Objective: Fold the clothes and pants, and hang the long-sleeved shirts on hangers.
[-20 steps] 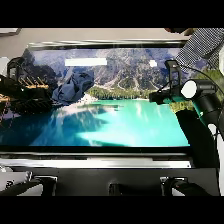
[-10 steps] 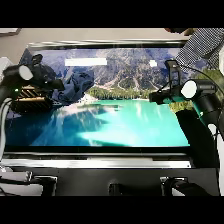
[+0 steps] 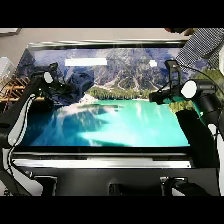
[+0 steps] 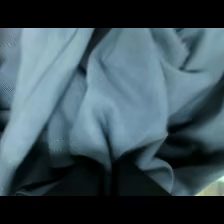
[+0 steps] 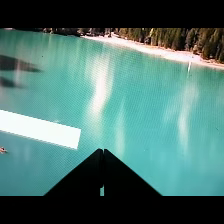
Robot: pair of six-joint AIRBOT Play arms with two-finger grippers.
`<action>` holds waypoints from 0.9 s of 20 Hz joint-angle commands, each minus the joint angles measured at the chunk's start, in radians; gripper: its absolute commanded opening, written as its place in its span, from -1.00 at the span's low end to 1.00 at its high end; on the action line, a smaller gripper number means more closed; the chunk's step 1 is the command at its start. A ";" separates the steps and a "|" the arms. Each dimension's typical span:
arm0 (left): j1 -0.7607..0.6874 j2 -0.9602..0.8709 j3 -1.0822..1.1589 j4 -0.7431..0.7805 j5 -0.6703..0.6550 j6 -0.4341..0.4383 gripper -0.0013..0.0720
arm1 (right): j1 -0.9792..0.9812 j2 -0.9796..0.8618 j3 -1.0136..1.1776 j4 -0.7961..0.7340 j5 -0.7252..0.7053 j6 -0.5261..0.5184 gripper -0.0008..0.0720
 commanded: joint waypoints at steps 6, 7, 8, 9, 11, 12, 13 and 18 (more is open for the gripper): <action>-0.062 0.019 0.103 -0.363 -0.321 0.061 -0.92 | 0.001 -0.001 0.001 0.000 0.000 0.000 -0.89; -0.097 0.049 0.110 -0.399 -0.327 0.065 -0.92 | 0.001 -0.001 0.001 0.000 0.000 0.000 -0.89; -0.142 0.084 0.110 -0.417 -0.322 0.064 -0.92 | 0.001 -0.001 0.001 0.000 0.000 0.000 -0.89; -0.190 0.114 0.110 -0.423 -0.319 0.064 -0.92 | 0.001 -0.001 0.001 0.000 0.000 0.000 -0.89; -0.299 0.156 0.110 -0.423 -0.320 0.024 -0.92 | 0.001 -0.001 0.001 0.000 0.000 0.000 -0.89; -0.361 0.164 0.110 -0.423 -0.319 0.000 -0.92 | 0.001 -0.001 0.001 0.000 0.000 0.000 -0.89; -0.420 0.162 0.109 -0.423 -0.319 -0.011 -0.92 | 0.001 -0.001 0.001 0.000 0.000 0.000 -0.89; -0.705 0.072 0.109 -0.422 -0.222 -0.011 -0.92 | 0.001 -0.001 0.001 0.000 0.000 0.000 -0.89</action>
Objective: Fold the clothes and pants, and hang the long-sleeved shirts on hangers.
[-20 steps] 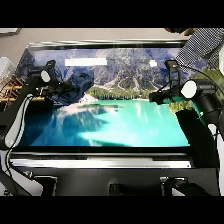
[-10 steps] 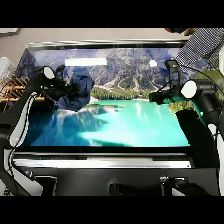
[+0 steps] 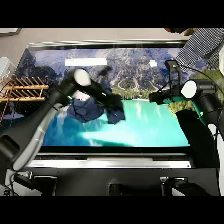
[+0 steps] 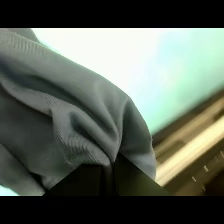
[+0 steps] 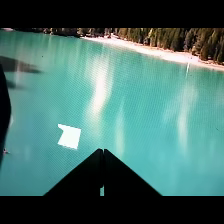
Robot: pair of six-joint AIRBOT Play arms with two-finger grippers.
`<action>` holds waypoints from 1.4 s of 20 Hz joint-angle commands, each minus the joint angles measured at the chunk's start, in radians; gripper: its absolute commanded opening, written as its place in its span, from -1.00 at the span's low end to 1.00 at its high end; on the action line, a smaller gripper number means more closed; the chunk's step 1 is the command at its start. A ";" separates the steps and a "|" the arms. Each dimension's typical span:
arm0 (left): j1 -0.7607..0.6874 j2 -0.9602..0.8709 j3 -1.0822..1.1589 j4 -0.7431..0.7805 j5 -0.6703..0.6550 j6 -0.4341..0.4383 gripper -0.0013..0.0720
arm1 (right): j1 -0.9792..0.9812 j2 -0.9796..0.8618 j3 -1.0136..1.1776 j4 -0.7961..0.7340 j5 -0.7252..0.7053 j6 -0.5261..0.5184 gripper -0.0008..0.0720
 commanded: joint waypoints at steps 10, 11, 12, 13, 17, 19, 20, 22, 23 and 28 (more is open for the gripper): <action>-0.090 -0.026 0.002 0.001 -0.013 0.042 0.39 | 0.001 -0.001 0.001 0.000 0.000 0.000 -0.89; -0.042 0.014 0.002 0.021 -0.037 0.045 0.40 | 0.001 -0.001 0.001 0.000 0.000 0.000 -0.89; 0.006 0.053 0.002 0.050 -0.056 0.045 0.39 | 0.001 -0.001 0.001 0.000 0.000 0.000 -0.89; 0.056 0.094 0.002 0.080 -0.078 0.045 0.39 | 0.001 -0.001 0.001 0.000 0.000 0.000 -0.89; 0.257 0.243 0.002 0.182 -0.190 0.045 0.39 | 0.001 -0.001 0.001 0.000 0.000 0.000 -0.89; 0.331 0.295 0.002 0.188 -0.209 0.045 0.39 | 0.001 -0.001 0.001 0.000 0.000 0.000 -0.89; 0.357 0.315 0.002 0.188 -0.209 0.045 0.39 | 0.001 -0.001 0.001 0.000 0.000 0.000 -0.89; 0.399 0.341 0.002 0.188 -0.209 0.044 0.39 | 0.001 -0.001 0.001 0.000 0.000 0.000 -0.89; 0.412 0.347 0.002 0.188 -0.216 0.044 0.39 | 0.001 -0.001 0.001 0.000 0.000 0.000 -0.89; 0.428 0.344 0.002 0.188 -0.311 0.044 0.39 | 0.001 -0.002 0.001 0.000 -0.011 0.000 -0.89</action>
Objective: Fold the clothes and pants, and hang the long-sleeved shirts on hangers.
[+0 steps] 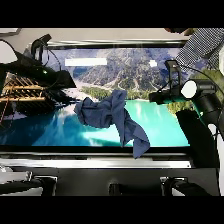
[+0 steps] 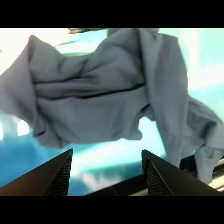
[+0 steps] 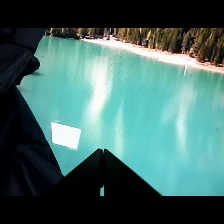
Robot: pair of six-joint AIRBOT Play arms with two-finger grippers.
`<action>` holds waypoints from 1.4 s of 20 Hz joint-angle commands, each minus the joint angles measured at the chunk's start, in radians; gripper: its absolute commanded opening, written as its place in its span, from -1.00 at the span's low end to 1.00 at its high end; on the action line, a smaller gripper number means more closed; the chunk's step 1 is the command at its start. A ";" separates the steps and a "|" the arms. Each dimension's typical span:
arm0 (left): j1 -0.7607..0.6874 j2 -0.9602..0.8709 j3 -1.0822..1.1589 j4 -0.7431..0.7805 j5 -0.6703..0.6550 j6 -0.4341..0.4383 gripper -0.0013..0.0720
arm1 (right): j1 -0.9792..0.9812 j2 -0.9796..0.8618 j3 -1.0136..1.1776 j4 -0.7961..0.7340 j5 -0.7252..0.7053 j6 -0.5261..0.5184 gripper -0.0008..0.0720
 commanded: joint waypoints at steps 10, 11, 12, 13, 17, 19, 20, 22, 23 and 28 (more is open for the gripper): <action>0.018 0.008 0.000 0.003 -0.056 0.000 0.39 | 0.001 0.000 0.001 0.000 -0.031 0.000 -0.89; 0.018 0.008 0.000 0.003 -0.056 0.000 0.39 | 0.001 0.000 0.001 0.000 -0.034 0.000 -0.89; 0.018 0.008 0.000 0.003 -0.056 0.000 0.39 | 0.001 0.000 0.001 0.000 -0.042 0.000 -0.89; 0.018 0.008 0.000 0.003 -0.056 0.000 0.39 | 0.001 0.000 0.001 0.000 -0.045 0.000 -0.89; 0.018 0.008 0.000 0.003 -0.056 0.000 0.39 | 0.001 0.000 0.001 0.004 -0.053 0.002 -0.89; 0.018 0.008 0.000 0.003 -0.056 0.000 0.39 | 0.001 0.000 0.001 0.004 -0.080 0.002 -0.89; 0.018 0.008 0.000 0.003 -0.056 0.000 0.39 | 0.001 0.000 0.001 0.010 -0.071 0.017 -0.89; 0.018 0.008 0.000 0.003 -0.056 0.000 0.39 | 0.001 0.000 0.001 0.050 -0.026 0.058 -0.88; 0.018 0.008 0.000 0.006 -0.056 -0.003 0.39 | 0.001 0.003 0.004 0.059 0.000 0.097 -0.84; 0.018 0.008 0.000 0.030 -0.056 -0.034 0.50 | -0.153 0.101 -0.032 -0.067 0.123 0.072 -0.09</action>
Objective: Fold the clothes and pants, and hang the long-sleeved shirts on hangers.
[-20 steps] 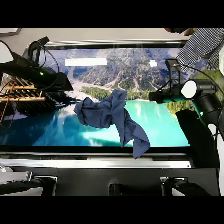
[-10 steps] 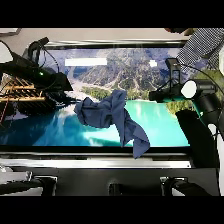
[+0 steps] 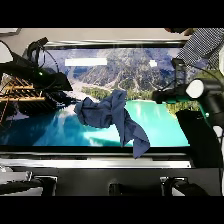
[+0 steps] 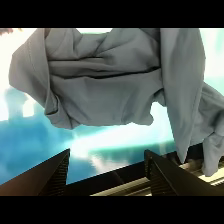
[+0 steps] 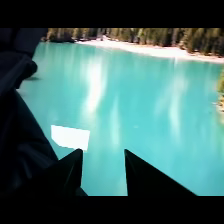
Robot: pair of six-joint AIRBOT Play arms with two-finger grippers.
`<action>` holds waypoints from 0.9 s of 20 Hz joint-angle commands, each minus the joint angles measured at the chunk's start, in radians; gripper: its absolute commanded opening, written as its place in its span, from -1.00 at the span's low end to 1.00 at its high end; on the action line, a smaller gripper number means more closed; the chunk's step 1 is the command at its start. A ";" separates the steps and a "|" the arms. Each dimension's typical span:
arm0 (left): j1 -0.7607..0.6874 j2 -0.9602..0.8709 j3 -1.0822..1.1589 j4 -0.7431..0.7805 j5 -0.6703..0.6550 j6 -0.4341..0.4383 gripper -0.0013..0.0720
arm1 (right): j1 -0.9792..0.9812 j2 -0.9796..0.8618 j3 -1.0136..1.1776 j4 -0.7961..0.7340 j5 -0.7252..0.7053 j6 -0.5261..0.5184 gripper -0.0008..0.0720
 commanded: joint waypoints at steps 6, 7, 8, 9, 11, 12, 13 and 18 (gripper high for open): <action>0.001 -0.001 0.000 0.034 0.001 -0.009 0.50 | -0.351 0.134 -0.460 0.364 0.068 -0.111 -0.08; 0.001 -0.002 0.000 0.039 0.001 -0.009 0.50 | -0.341 0.134 -0.522 0.453 0.063 -0.168 0.10; 0.001 -0.005 0.000 0.044 0.001 -0.009 0.50 | -0.332 0.133 -0.570 0.525 0.050 -0.226 0.50; 0.001 -0.008 0.000 0.047 0.001 -0.009 0.49 | -0.318 0.133 -0.613 0.582 0.029 -0.265 0.68; 0.001 -0.014 0.000 0.046 0.001 -0.009 0.49 | -0.291 0.132 -0.676 0.616 -0.029 -0.279 0.67; 0.000 -0.017 0.000 0.045 0.001 -0.010 0.49 | -0.281 0.126 -0.697 0.624 -0.049 -0.282 0.67; 0.000 -0.019 0.000 0.045 0.001 -0.010 0.49 | -0.281 0.114 -0.716 0.645 -0.058 -0.293 0.67; 0.001 -0.025 0.000 0.046 0.002 -0.010 0.49 | -0.281 0.010 -0.747 0.814 -0.075 -0.392 0.64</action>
